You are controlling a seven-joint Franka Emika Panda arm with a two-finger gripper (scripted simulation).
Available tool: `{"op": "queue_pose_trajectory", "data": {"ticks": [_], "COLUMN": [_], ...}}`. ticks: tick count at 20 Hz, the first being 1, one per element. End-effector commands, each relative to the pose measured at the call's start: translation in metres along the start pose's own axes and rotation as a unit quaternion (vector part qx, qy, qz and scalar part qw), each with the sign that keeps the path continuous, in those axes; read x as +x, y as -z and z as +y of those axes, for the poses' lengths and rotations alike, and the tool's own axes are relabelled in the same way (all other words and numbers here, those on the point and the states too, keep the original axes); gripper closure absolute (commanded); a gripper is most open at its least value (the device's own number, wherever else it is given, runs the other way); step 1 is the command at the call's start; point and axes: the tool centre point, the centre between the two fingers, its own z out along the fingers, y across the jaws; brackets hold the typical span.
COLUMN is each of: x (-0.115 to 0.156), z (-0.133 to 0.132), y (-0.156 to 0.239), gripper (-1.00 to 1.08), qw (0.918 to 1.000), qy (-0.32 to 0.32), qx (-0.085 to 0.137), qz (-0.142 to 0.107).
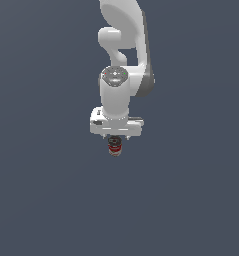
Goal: Pick up the object and move it to a goal position.
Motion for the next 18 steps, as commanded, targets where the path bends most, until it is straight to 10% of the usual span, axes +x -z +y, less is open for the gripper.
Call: {"op": "queue_pose_trajectory", "data": {"ticks": [1,18], "x": [-0.004,-0.01], "z": [0.003,0.006], "y": [-0.008,-0.043], "gripper": [-0.92,-0.92], "qw": [0.9999,0.9994], "qy": [-0.016,-0.034], "qx": [0.003,0.005], "qz": [0.002,0.004]}}
